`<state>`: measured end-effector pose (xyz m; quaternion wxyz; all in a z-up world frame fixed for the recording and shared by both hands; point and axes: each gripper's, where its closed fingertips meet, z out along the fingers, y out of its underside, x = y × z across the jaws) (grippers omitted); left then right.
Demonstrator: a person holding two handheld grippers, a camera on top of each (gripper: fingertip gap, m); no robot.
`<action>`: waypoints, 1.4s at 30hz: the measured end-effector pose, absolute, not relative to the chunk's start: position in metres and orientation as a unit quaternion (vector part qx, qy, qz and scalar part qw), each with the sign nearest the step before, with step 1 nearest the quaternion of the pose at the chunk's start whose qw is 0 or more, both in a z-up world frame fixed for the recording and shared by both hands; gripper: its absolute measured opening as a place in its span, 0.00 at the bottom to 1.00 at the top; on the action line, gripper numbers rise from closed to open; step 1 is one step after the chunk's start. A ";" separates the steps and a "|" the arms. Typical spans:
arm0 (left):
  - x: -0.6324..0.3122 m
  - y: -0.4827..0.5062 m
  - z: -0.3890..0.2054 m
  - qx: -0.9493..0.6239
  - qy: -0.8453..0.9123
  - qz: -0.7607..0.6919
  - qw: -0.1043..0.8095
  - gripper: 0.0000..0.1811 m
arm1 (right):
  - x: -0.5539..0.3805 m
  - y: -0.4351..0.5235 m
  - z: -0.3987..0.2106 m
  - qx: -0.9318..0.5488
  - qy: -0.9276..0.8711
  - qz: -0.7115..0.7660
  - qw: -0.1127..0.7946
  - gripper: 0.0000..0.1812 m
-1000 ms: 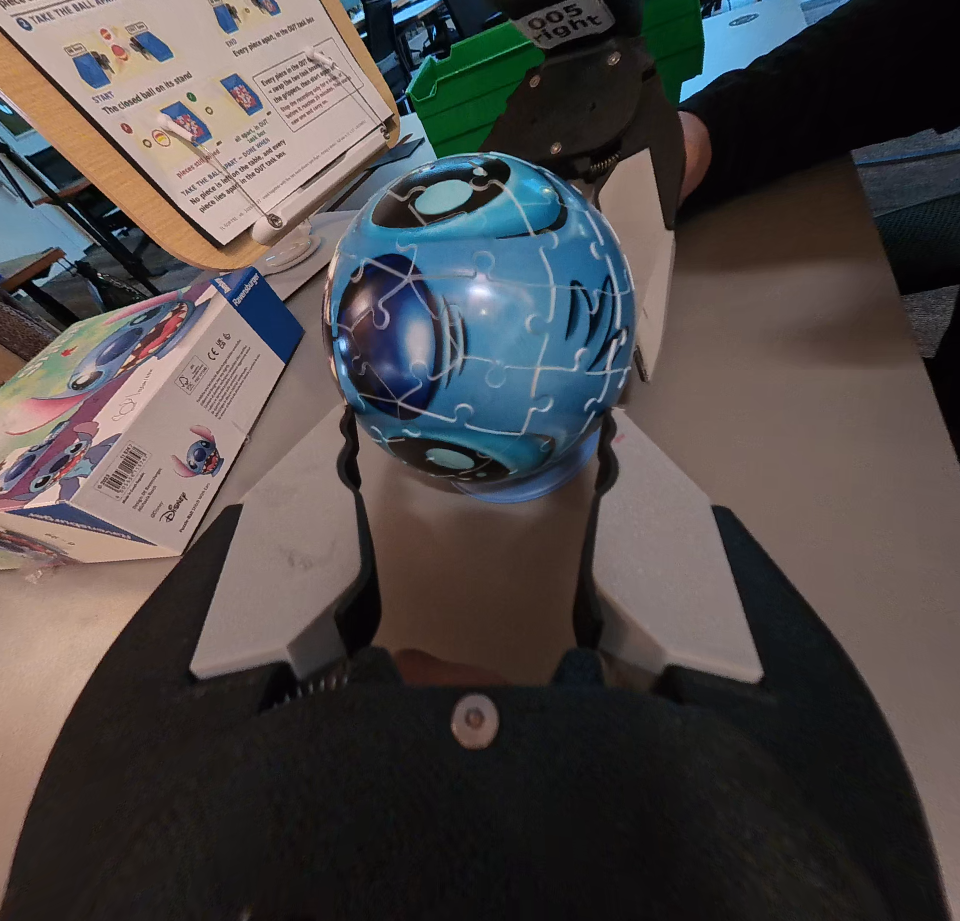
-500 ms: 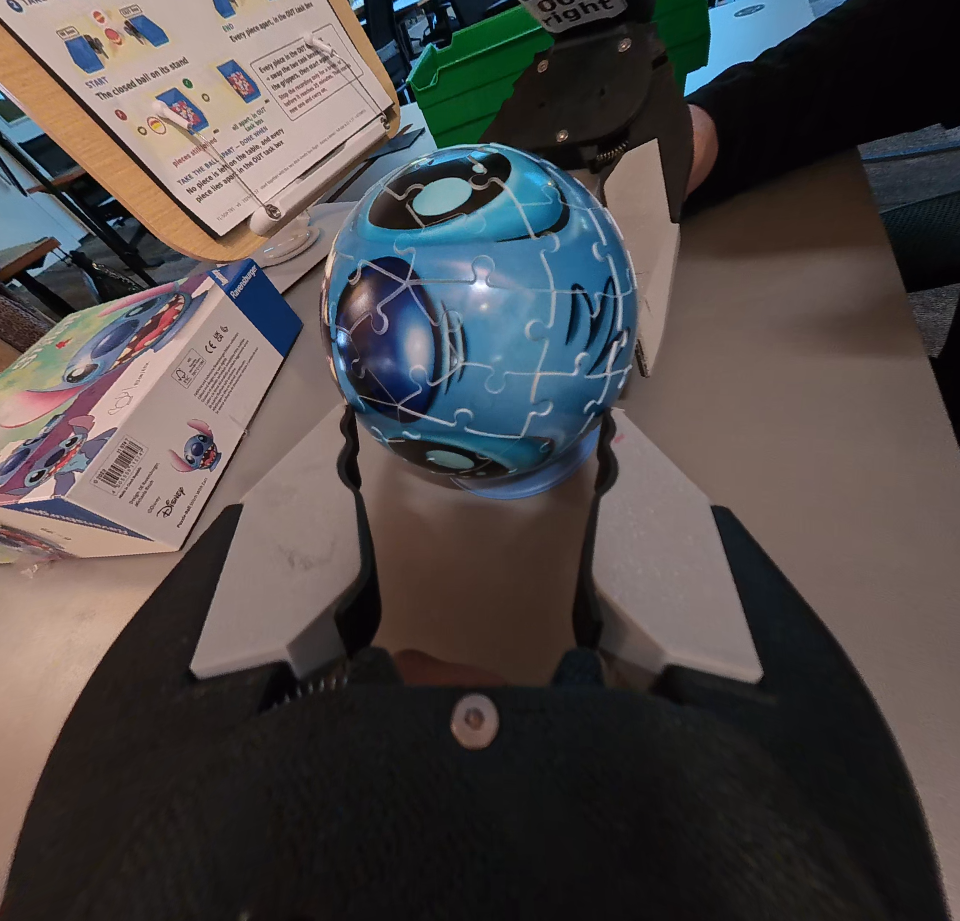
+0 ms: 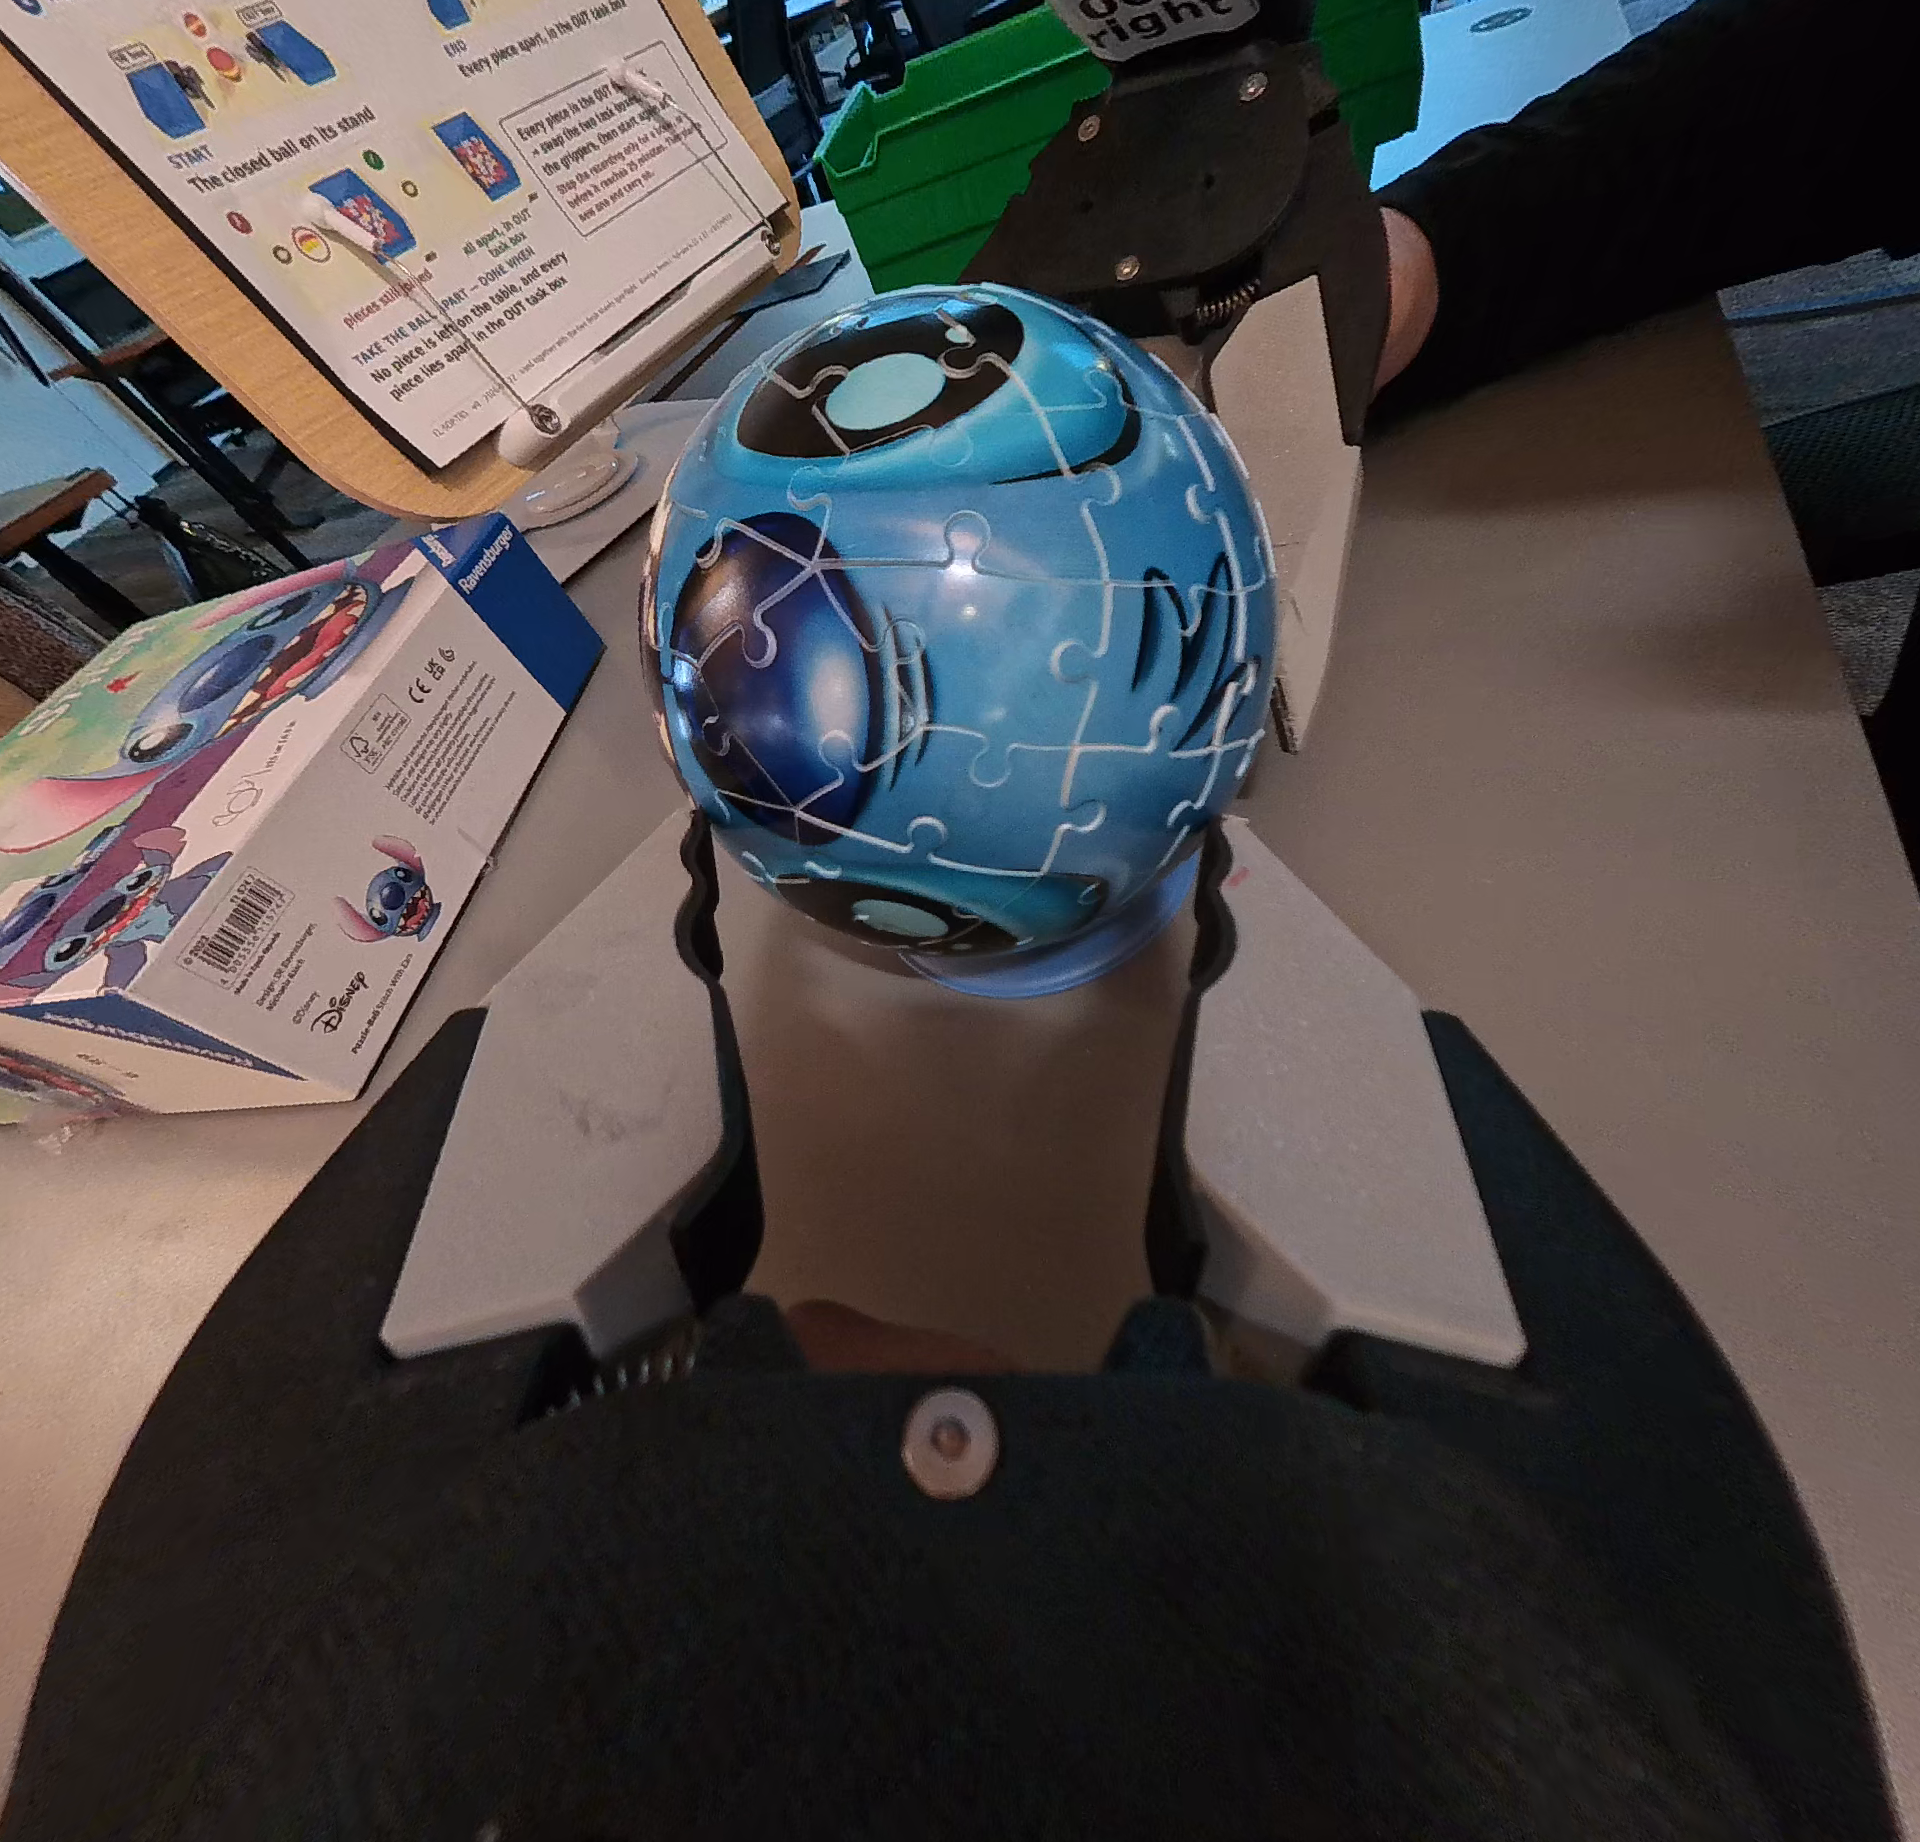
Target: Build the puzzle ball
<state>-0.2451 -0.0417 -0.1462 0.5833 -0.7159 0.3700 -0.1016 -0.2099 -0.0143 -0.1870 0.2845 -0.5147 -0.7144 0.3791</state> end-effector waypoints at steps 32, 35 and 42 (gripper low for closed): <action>-0.244 -0.041 -0.151 -0.710 0.390 -0.055 0.584 0.50 | -0.204 -0.004 -0.180 -0.462 -0.732 0.319 0.386 0.61; -0.244 -0.042 -0.150 -0.702 0.395 -0.046 0.591 0.50 | -0.202 0.002 -0.181 -0.437 -0.743 0.282 0.421 0.62; -0.265 -0.040 -0.157 -0.700 0.410 0.001 0.584 0.51 | -0.201 0.003 -0.176 -0.417 -0.743 0.293 0.433 0.63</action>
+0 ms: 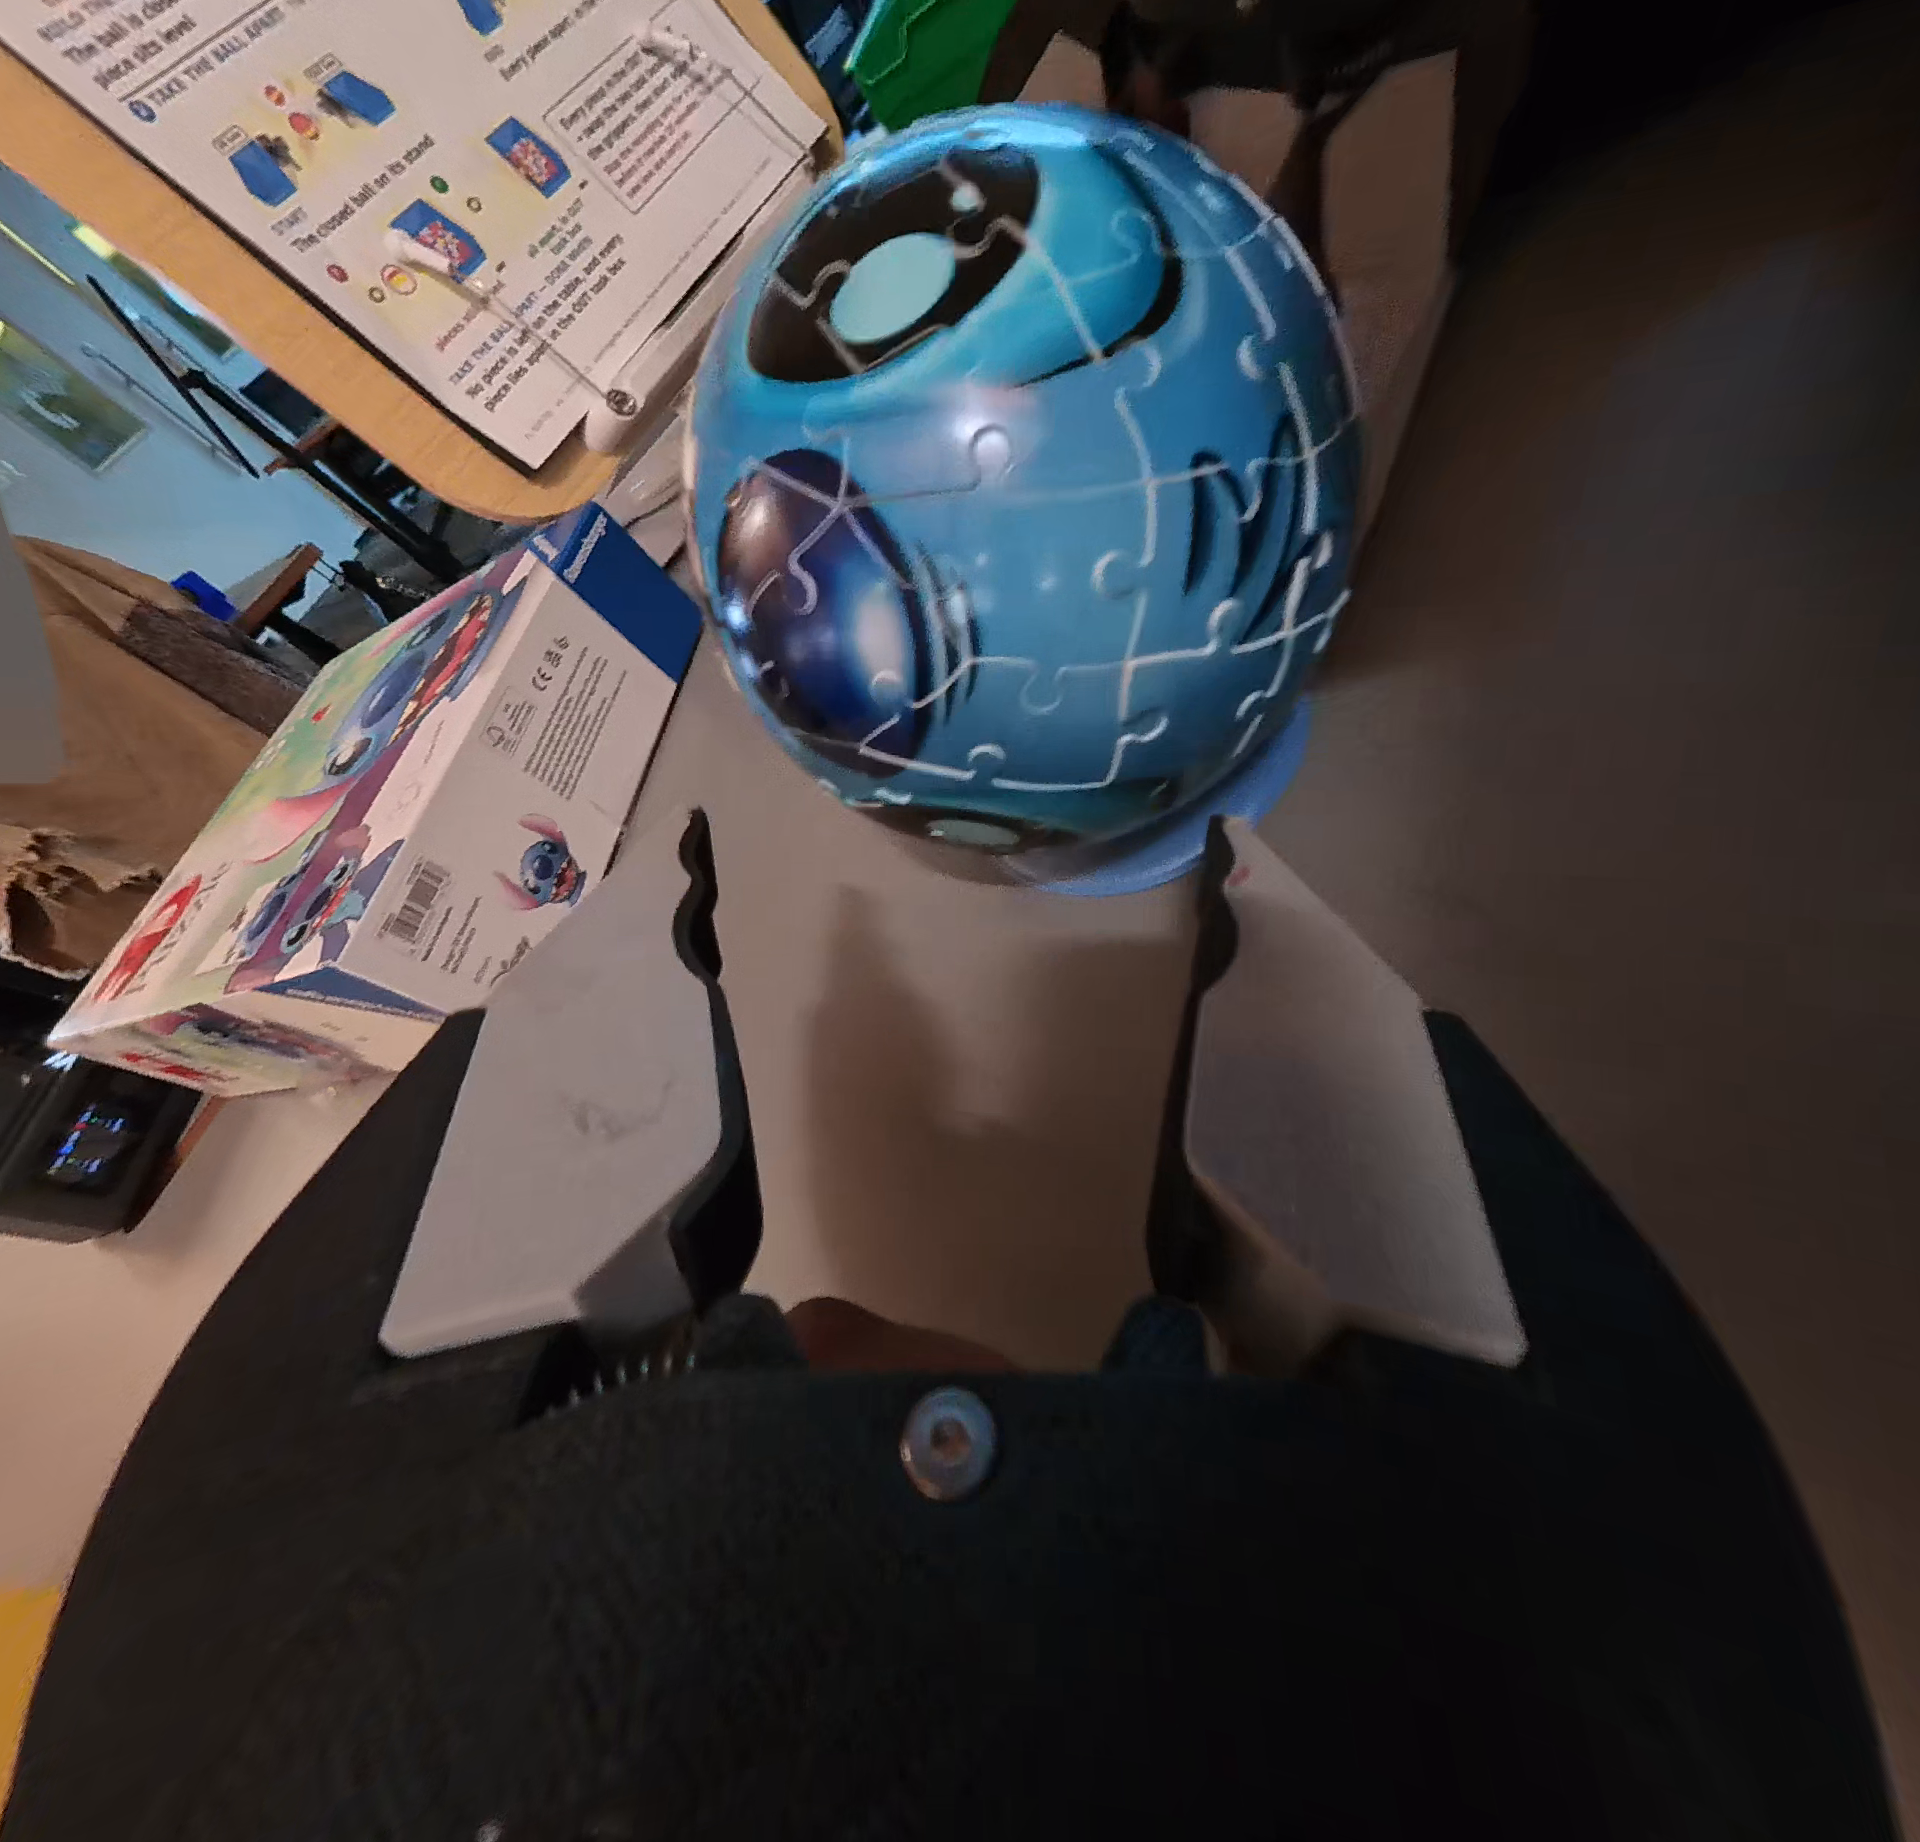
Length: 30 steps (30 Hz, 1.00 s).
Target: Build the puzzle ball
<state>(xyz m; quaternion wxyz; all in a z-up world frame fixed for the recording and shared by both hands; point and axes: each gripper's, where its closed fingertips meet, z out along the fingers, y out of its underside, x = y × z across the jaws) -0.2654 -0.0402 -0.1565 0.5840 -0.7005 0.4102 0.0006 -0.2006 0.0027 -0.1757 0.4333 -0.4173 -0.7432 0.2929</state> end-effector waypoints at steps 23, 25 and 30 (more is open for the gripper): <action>-0.228 -0.062 -0.138 -0.705 0.402 -0.121 0.571 0.49 | -0.188 -0.035 -0.159 -0.447 -0.707 0.403 0.370 0.60; -0.228 -0.061 -0.144 -0.710 0.403 -0.119 0.565 0.49 | -0.187 -0.035 -0.165 -0.455 -0.713 0.392 0.362 0.60; -0.231 -0.057 -0.147 -0.719 0.384 -0.150 0.560 0.49 | -0.191 -0.032 -0.163 -0.469 -0.701 0.403 0.356 0.61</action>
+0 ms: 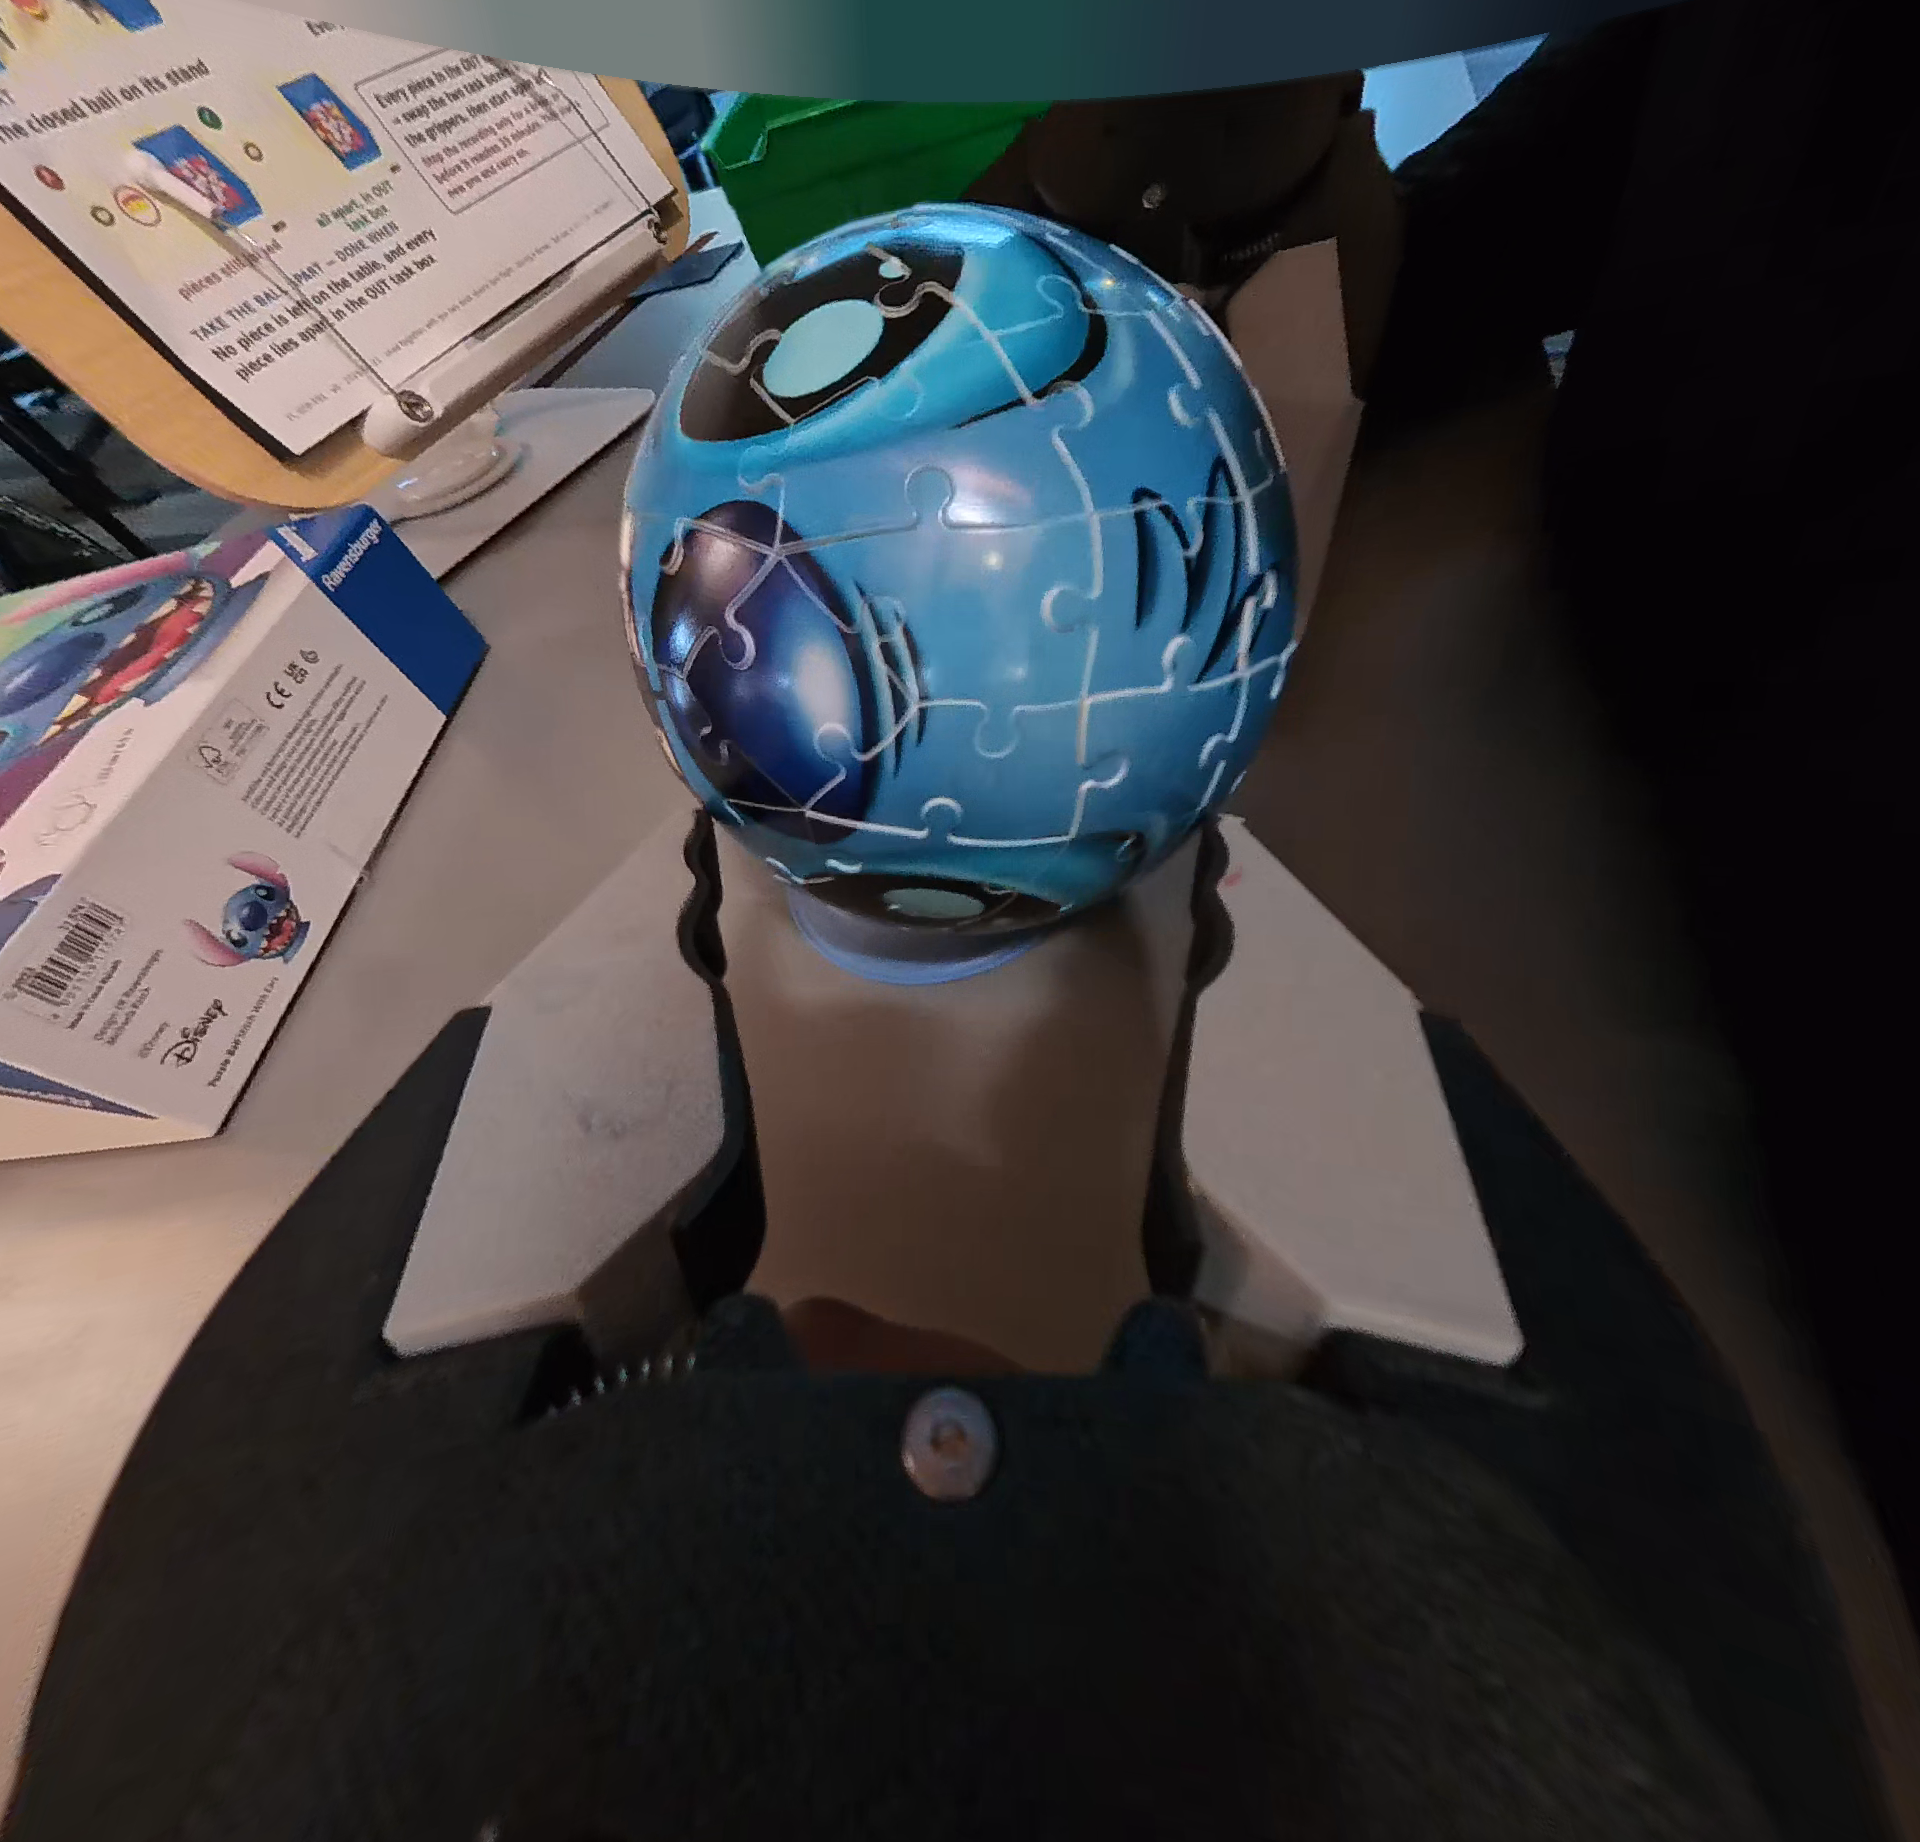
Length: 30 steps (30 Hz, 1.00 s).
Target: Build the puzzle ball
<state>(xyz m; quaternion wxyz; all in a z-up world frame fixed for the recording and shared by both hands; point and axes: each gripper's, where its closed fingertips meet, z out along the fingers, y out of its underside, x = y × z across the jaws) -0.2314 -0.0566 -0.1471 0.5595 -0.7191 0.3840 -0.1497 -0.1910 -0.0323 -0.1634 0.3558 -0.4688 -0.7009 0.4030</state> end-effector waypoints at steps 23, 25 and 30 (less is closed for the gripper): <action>-0.240 -0.050 -0.165 -0.732 0.413 -0.099 0.532 0.44 | -0.189 -0.029 -0.165 -0.443 -0.718 0.367 0.392 0.59; -0.240 -0.051 -0.162 -0.733 0.406 -0.116 0.534 0.46 | -0.188 -0.029 -0.172 -0.459 -0.723 0.374 0.357 0.60; -0.235 -0.051 -0.159 -0.733 0.402 -0.122 0.536 0.49 | -0.191 -0.032 -0.165 -0.485 -0.696 0.421 0.322 0.57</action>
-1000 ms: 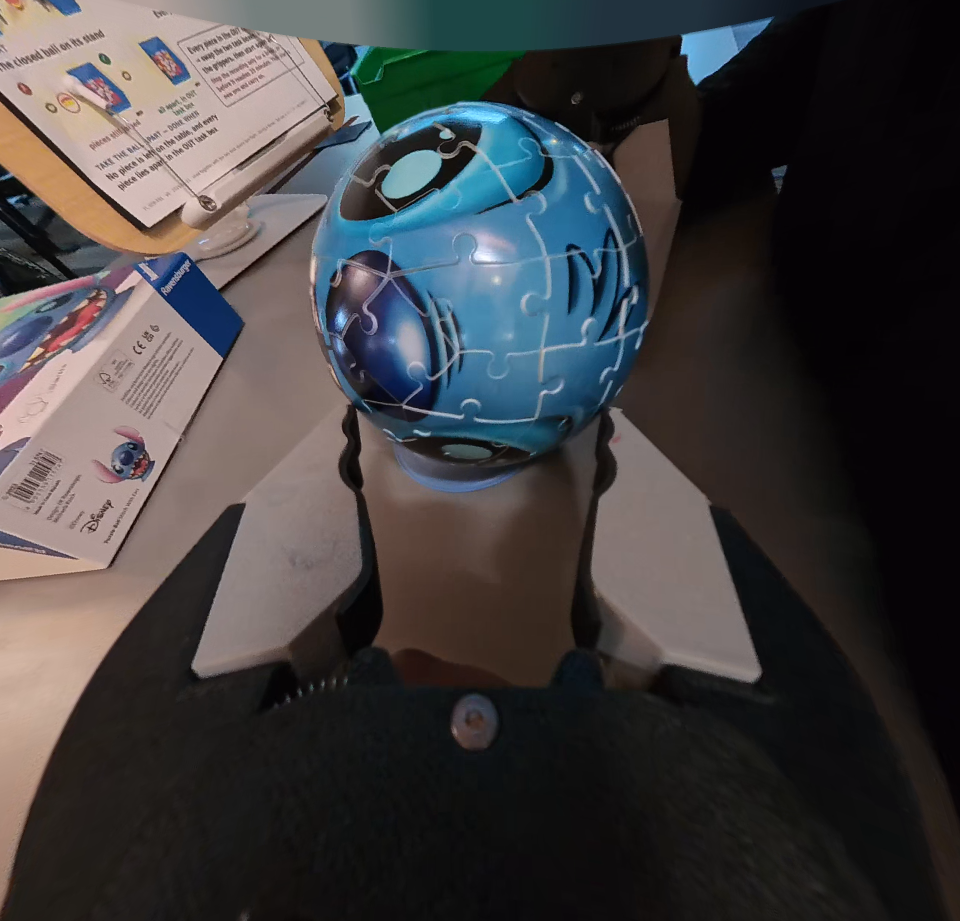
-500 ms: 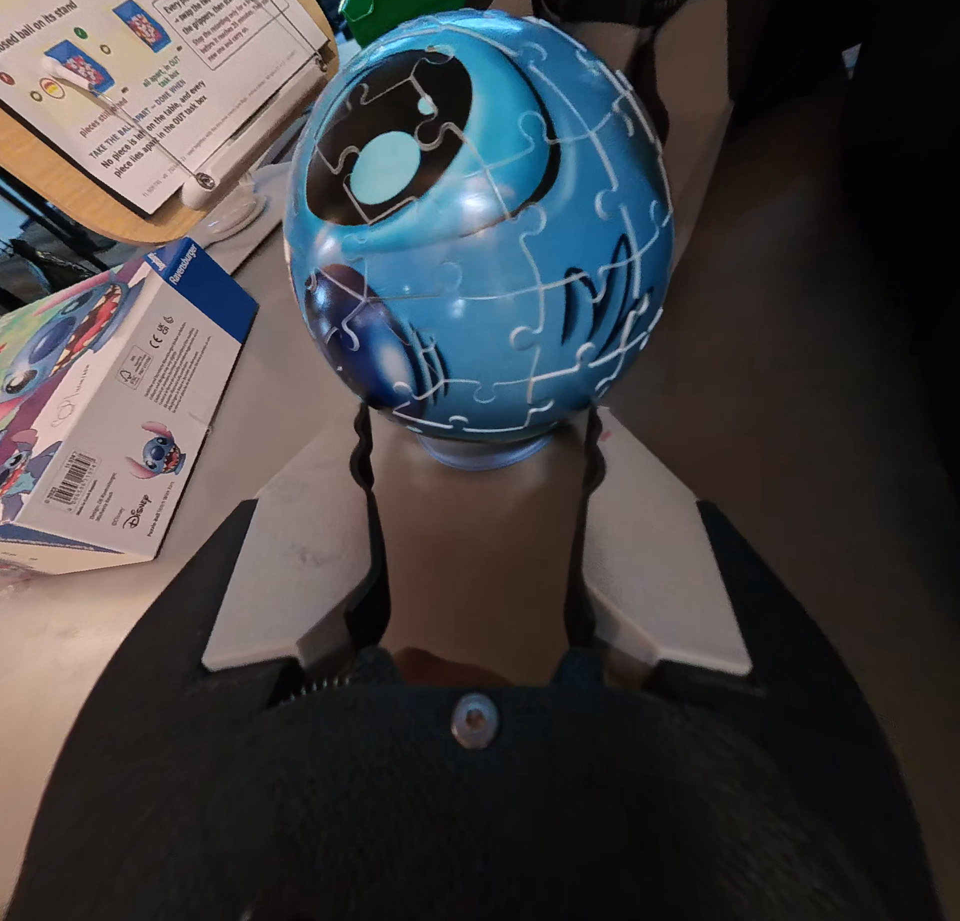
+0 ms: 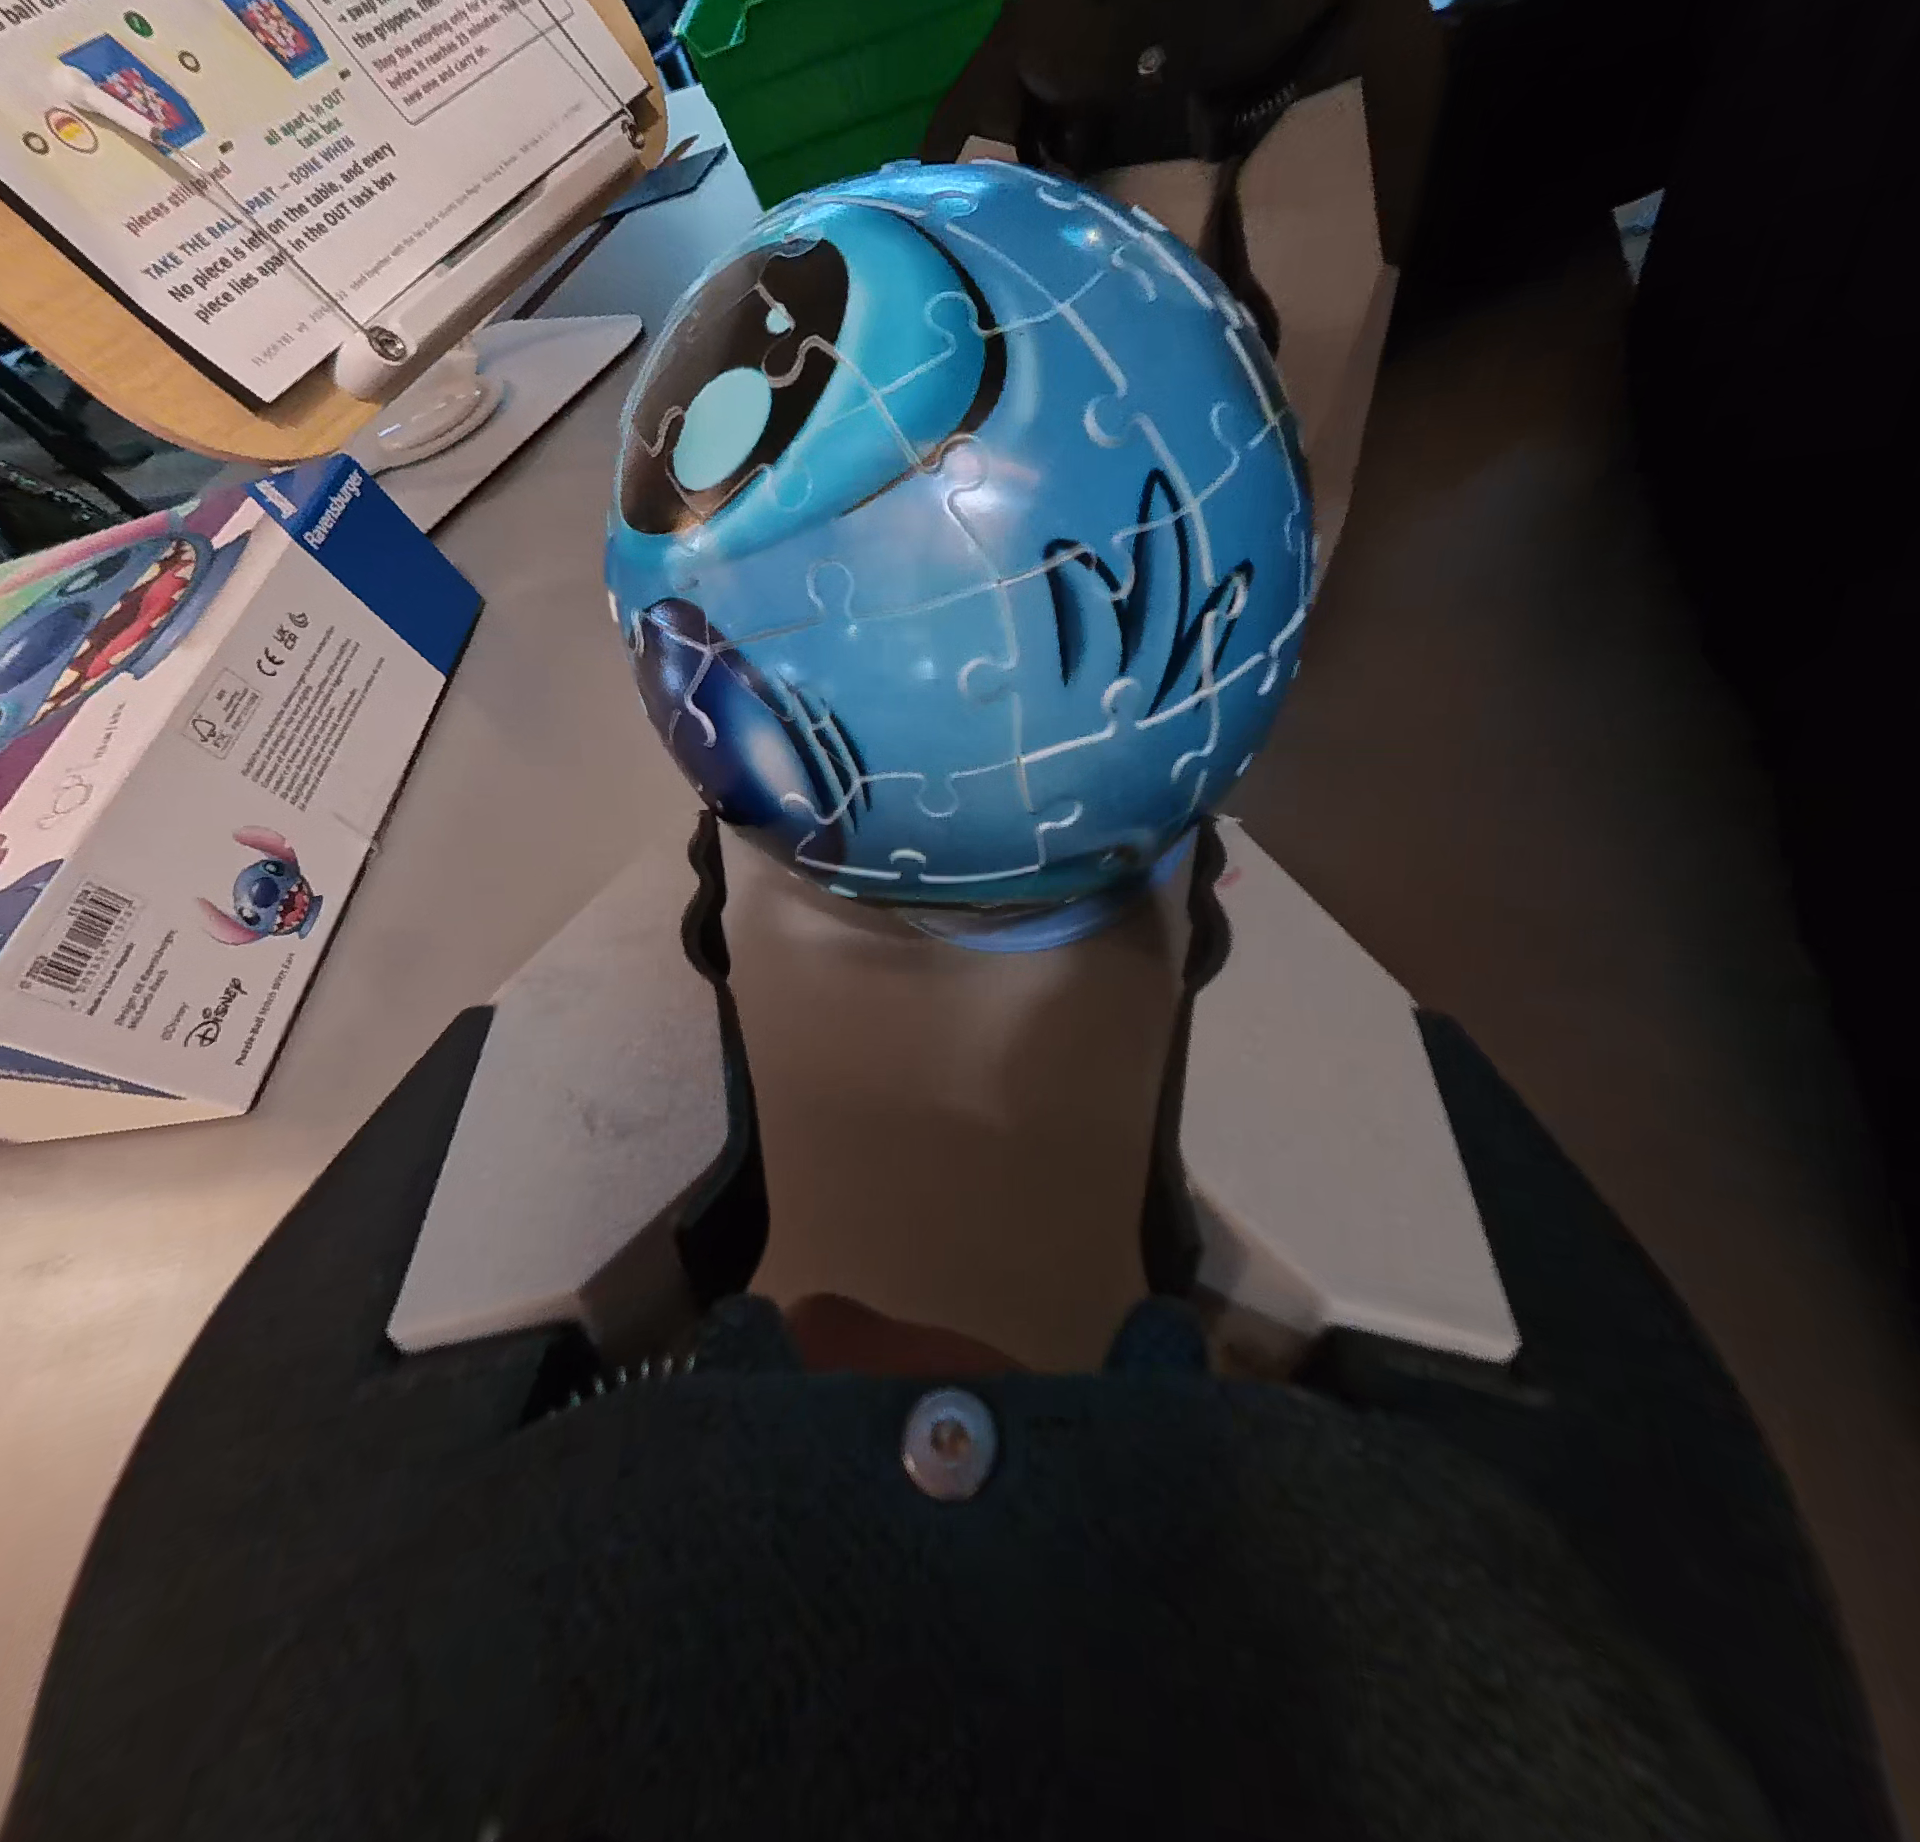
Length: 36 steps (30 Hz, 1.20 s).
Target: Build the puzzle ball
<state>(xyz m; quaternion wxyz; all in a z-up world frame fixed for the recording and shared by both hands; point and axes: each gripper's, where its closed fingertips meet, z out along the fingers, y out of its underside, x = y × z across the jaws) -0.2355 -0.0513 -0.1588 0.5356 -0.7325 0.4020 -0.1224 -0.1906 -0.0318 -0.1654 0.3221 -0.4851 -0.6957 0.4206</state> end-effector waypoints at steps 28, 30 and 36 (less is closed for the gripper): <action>-0.265 -0.071 -0.134 -0.758 0.333 -0.259 0.498 0.49 | -0.168 -0.084 -0.161 -0.481 -0.685 0.497 0.229 0.46; -0.268 -0.076 -0.127 -0.755 0.320 -0.260 0.510 0.48 | -0.164 -0.092 -0.159 -0.466 -0.688 0.514 0.211 0.46; -0.273 -0.080 -0.114 -0.749 0.307 -0.240 0.536 0.47 | -0.155 -0.100 -0.150 -0.441 -0.683 0.555 0.178 0.47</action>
